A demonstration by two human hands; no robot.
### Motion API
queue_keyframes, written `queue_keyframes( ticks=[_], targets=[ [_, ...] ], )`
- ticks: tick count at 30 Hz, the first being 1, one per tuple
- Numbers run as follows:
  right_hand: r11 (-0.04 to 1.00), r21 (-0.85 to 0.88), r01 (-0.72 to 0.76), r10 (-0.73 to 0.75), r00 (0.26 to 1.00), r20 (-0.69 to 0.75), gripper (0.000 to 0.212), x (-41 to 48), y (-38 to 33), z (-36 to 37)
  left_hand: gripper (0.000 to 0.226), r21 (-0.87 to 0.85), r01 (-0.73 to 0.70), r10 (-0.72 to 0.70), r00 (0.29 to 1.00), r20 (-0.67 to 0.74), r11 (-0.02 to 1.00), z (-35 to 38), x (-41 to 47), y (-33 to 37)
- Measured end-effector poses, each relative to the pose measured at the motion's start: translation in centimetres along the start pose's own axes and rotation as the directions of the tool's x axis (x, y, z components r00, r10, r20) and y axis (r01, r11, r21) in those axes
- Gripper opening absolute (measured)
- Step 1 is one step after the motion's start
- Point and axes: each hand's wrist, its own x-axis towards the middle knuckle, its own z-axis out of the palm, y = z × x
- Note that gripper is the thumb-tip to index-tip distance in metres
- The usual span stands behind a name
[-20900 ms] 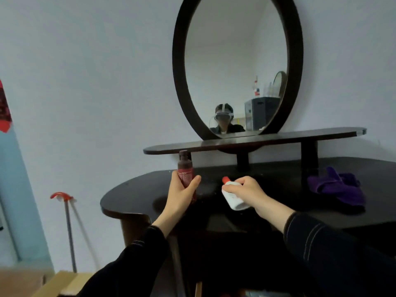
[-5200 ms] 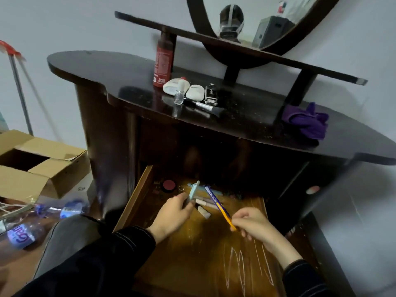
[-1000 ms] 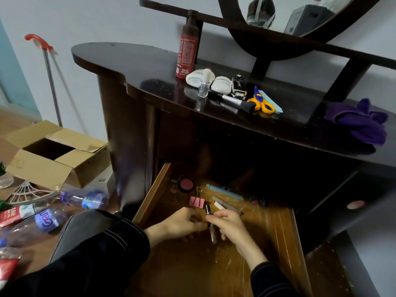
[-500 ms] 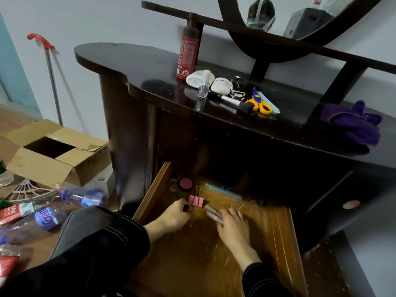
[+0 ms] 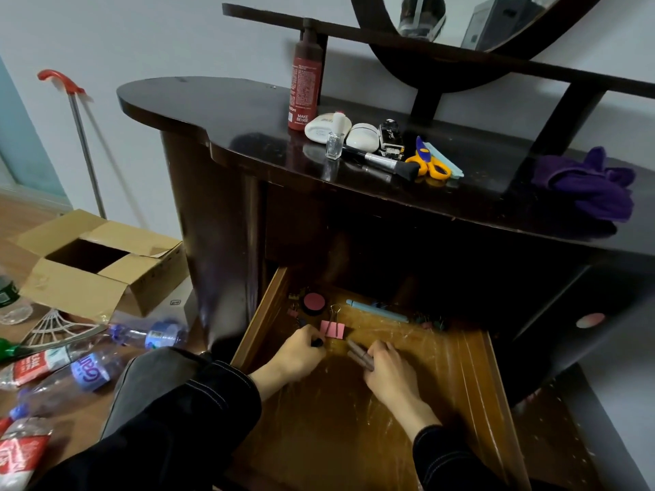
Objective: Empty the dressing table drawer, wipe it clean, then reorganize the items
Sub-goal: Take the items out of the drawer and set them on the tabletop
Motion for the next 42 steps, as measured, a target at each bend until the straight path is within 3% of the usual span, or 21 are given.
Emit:
queue_keyframes(
  ticks=[10,12,14,16,18,23,25,27,30,32,34,37,42],
  targets=[
    [0.997,-0.064,0.037,-0.039,0.999,-0.019,0.026,-0.1,0.0,0.1,0.022,0.046,-0.008,0.008,1.000,-0.003,0.999,0.0,0.3,-0.2],
    [1.000,0.017,0.000,0.000,1.000,-0.007,0.016,0.1,0.2,-0.4,0.022,0.047,-0.013,0.013,1.000,-0.004,0.999,0.0,0.4,-0.2],
    [0.976,0.208,-0.064,0.061,0.998,0.020,0.010,0.1,0.6,-1.2,0.022,0.038,-0.011,0.011,1.000,-0.008,0.999,-0.1,0.4,-0.4],
    [0.850,0.509,-0.136,0.107,0.991,0.085,0.010,0.1,1.1,-2.2,0.022,0.033,-0.014,0.014,1.000,-0.010,0.999,-0.2,0.5,-0.6],
    [0.635,0.744,-0.211,0.099,0.976,0.192,0.009,-0.4,1.5,-3.4,0.021,0.022,-0.016,0.016,1.000,-0.009,1.000,-0.2,0.6,-0.6],
    [0.258,0.910,-0.326,0.062,0.945,0.321,0.025,-2.7,1.2,-5.6,0.017,-0.008,-0.044,0.044,0.999,0.020,0.999,-0.1,0.2,-0.3],
    [0.193,0.924,-0.331,0.016,0.942,0.334,0.027,-4.2,0.6,-7.0,0.020,0.000,-0.064,0.064,0.997,0.037,0.998,0.0,-0.2,-0.2],
    [0.264,0.921,-0.287,-0.044,0.950,0.308,0.027,-6.0,-0.3,-9.3,0.026,0.028,-0.122,0.121,0.992,0.039,0.992,0.1,-0.9,0.1],
    [0.515,0.851,-0.105,-0.119,0.974,0.192,0.023,-8.8,-2.3,-14.1,0.021,-0.015,-0.270,0.271,0.960,0.078,0.963,-0.4,-2.9,1.4],
    [0.606,0.795,0.024,-0.160,0.983,0.092,0.019,-10.3,-3.7,-17.9,0.015,-0.064,-0.368,0.372,0.924,0.086,0.928,-1.1,-4.7,3.0],
    [0.624,0.770,0.136,-0.200,0.980,-0.011,0.017,-11.4,-5.3,-21.8,0.016,-0.094,-0.473,0.477,0.878,0.029,0.876,-2.4,-6.5,5.4],
    [0.548,0.791,0.271,-0.226,0.959,-0.172,0.016,-11.7,-7.2,-26.8,0.020,-0.101,-0.627,0.620,0.779,-0.094,0.772,-5.6,-9.0,10.1],
    [0.517,0.773,0.367,-0.093,0.922,-0.375,0.024,-8.6,-7.7,-31.8,0.011,-0.004,-0.781,0.755,0.605,-0.255,0.624,-11.1,-10.1,19.0]
  ],
)
